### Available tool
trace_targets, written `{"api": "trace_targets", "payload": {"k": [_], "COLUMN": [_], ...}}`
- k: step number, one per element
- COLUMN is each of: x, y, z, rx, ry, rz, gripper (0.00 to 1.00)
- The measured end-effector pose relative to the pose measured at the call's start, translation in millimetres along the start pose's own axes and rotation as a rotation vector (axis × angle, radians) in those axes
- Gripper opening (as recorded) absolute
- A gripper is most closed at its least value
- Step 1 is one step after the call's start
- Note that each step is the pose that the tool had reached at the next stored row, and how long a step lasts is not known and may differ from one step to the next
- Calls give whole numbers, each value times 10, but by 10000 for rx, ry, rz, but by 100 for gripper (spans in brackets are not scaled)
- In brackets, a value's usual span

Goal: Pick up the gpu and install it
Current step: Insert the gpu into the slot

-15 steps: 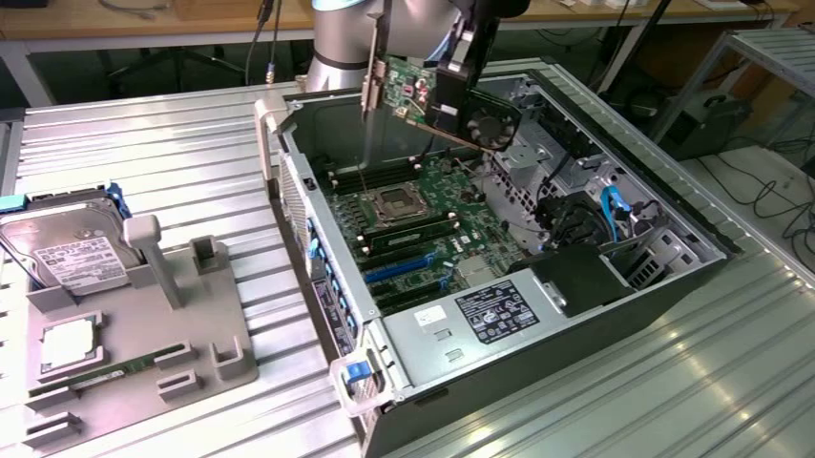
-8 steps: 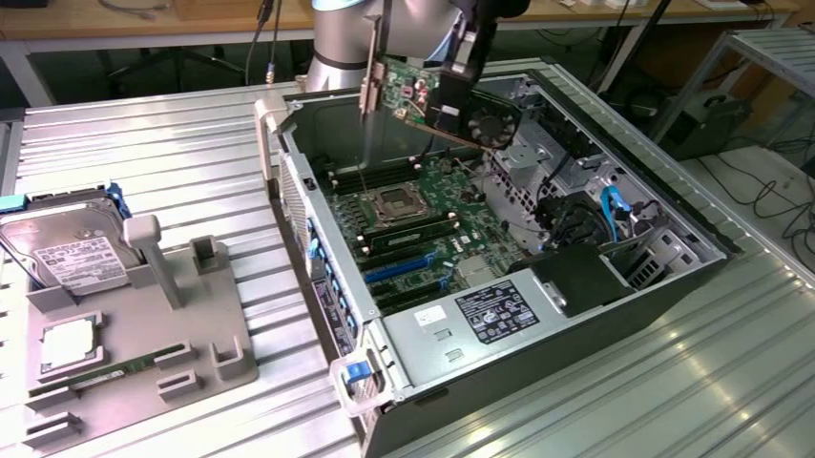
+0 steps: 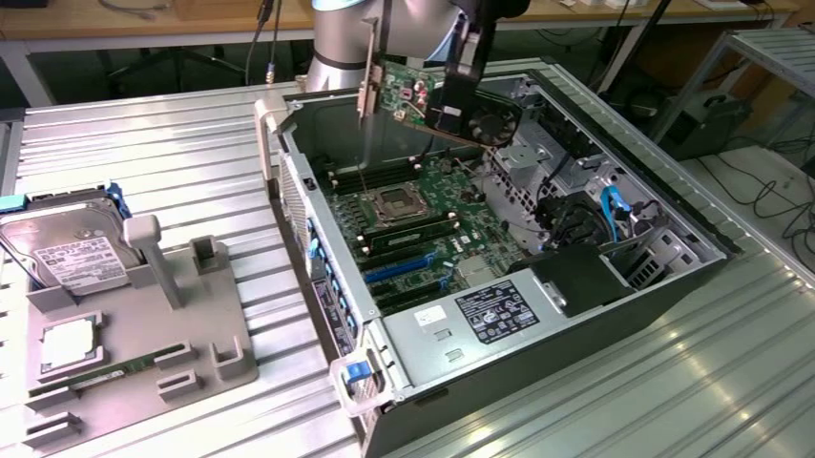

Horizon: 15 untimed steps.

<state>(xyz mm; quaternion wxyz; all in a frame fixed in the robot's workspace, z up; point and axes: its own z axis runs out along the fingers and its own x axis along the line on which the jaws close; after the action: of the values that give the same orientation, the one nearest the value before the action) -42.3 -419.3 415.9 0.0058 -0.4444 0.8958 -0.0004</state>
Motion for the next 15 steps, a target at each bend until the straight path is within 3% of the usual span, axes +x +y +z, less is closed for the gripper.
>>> {"api": "trace_targets", "payload": {"k": [15], "x": [0], "y": [0], "z": [2], "rx": [-12], "ry": [-7], "rz": [-1222], "gripper": [28]}}
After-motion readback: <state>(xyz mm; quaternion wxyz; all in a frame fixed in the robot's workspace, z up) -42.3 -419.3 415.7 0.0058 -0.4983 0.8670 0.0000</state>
